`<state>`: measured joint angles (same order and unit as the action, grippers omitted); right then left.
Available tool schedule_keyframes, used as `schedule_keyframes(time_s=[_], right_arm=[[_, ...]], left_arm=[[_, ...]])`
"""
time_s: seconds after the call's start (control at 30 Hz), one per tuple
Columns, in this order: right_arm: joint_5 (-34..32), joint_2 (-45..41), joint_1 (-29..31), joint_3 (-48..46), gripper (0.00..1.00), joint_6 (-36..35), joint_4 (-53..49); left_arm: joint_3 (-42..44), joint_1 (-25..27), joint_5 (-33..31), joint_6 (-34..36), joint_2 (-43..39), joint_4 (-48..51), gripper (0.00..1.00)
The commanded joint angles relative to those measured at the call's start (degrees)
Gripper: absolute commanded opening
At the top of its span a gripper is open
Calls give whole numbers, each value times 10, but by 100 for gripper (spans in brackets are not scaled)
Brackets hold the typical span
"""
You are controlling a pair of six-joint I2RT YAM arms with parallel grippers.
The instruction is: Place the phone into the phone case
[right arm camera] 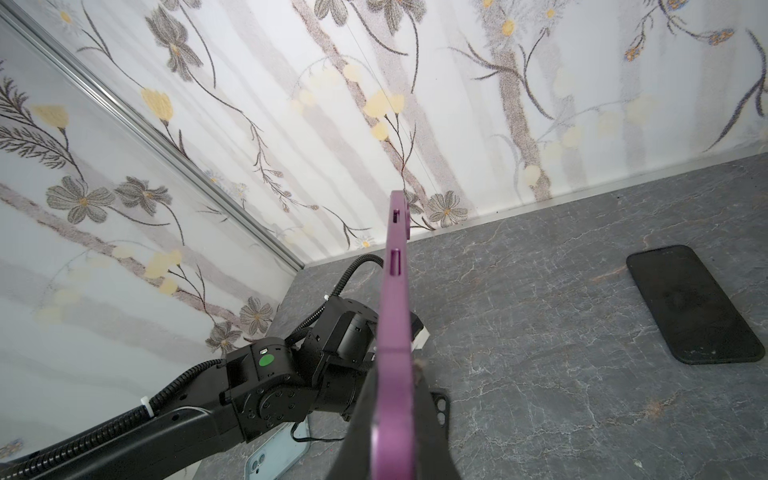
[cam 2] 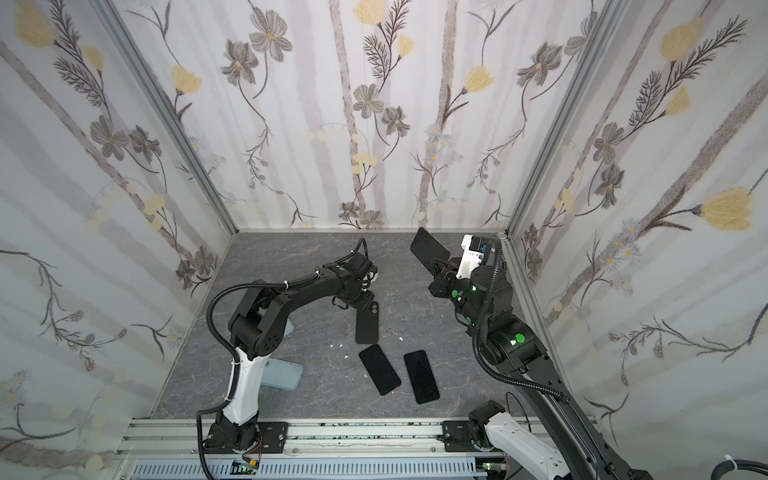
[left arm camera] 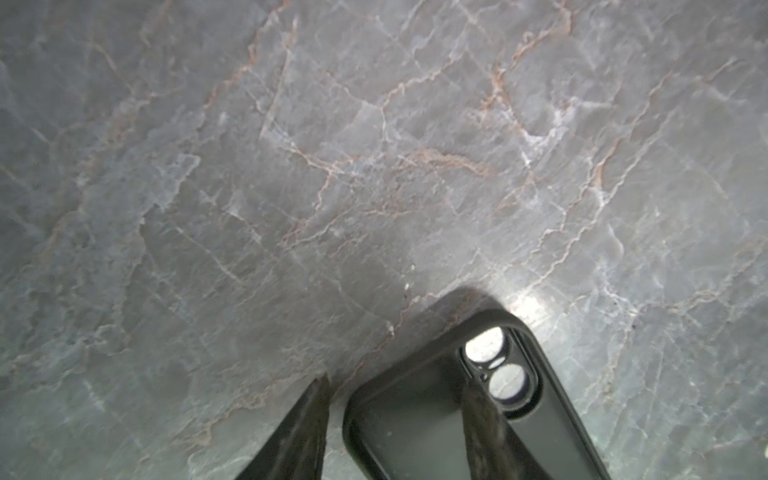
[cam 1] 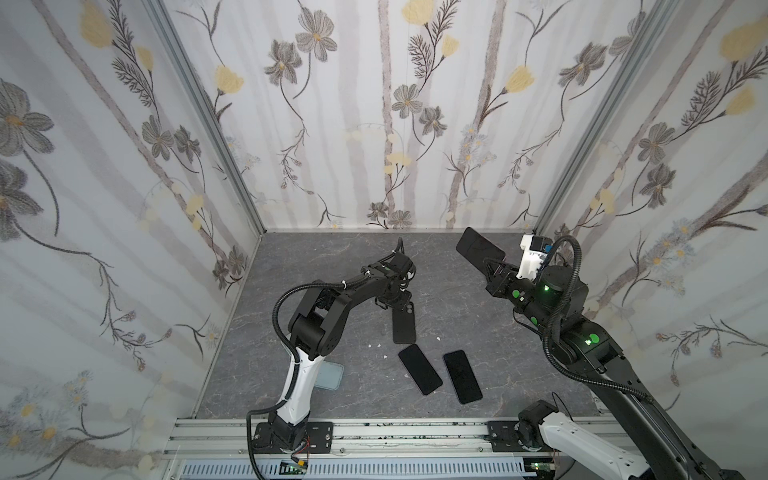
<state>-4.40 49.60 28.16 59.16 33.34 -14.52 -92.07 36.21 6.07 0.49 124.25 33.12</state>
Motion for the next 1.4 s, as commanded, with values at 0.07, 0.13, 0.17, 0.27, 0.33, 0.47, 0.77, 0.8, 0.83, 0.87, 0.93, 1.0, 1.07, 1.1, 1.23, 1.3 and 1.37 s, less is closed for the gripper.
schedule_keyframes(time_s=[0.07,0.13,0.17,0.27,0.33,0.47,0.77,0.8,0.83,0.87,0.93,1.0,1.07,1.1,1.23,1.3,1.37], right_arm=[[-2,-1,-1,-1,0,-5,35],[-2,-2,-1,-4,0,-4,34],[-3,-2,0,-5,0,-5,34],[-4,0,-1,-4,0,-5,35],[-2,4,0,-3,0,-6,35],[4,11,-1,-2,0,-6,40],[26,31,0,-4,0,-1,56],[29,34,0,-4,0,0,58],[32,36,0,-5,0,1,60],[35,38,0,-6,0,3,64],[41,44,-1,-9,0,5,68],[51,55,-1,-8,0,8,71],[65,65,-1,-5,0,11,73],[71,72,0,-4,0,12,73],[93,89,0,2,0,18,74],[104,97,0,5,0,19,70],[114,105,0,4,0,20,66]], left_arm=[[-12,0,-36,15,18,31,40],[-11,-1,-45,8,19,30,31],[-10,-2,-55,0,20,30,30],[2,-2,-68,-19,15,28,30],[15,-5,-81,-38,12,28,29],[44,-16,-110,-74,5,40,27],[149,-50,-157,-145,-64,56,26],[164,-50,-145,-151,-79,51,27],[175,-50,-129,-156,-92,44,28],[201,-50,-106,-161,-108,32,28],[229,-50,-58,-166,-133,10,29],[247,-51,-33,-170,-150,-13,30],[250,-57,-38,-174,-153,-19,30],[248,-62,-39,-175,-153,-21,30],[234,-77,-32,-172,-156,-23,32],[226,-80,-19,-168,-154,-26,33],[218,-80,-2,-161,-148,-32,34]])
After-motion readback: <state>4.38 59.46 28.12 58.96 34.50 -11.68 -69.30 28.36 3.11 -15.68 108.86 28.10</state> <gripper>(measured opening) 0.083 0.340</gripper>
